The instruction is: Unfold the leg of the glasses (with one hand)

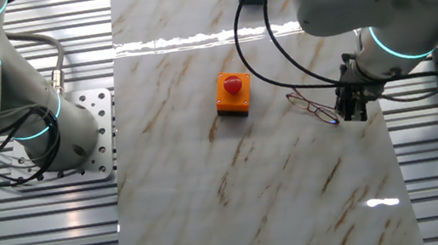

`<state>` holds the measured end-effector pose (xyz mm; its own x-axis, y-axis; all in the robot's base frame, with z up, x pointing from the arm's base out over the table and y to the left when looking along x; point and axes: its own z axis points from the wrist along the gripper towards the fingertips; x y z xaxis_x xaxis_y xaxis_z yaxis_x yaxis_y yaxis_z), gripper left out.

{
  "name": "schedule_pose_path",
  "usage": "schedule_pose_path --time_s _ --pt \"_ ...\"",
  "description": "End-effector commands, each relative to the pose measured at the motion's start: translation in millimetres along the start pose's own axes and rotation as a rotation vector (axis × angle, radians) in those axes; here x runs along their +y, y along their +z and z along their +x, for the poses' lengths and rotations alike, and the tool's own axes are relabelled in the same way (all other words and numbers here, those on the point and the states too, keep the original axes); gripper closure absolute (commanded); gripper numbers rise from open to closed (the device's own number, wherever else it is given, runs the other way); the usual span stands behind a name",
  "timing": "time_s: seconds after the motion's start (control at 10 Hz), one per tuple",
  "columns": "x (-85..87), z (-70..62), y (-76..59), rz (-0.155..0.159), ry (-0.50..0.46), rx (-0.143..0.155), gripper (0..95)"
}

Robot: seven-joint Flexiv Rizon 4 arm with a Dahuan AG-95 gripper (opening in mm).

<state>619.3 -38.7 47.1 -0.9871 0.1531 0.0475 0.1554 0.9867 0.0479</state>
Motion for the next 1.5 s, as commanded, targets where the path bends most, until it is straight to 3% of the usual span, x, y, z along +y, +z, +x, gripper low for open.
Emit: schedule_pose_path --time_s 0.1,0.7,1.5 --pt "0.1 0.3 -2.6 0.004 -0.001 -0.005 95.0" --pt "2.6 2.5 -16.8 0.032 0.002 -0.058 95.0" --pt "5.3 5.2 -28.0 0.055 0.028 -0.103 95.0"
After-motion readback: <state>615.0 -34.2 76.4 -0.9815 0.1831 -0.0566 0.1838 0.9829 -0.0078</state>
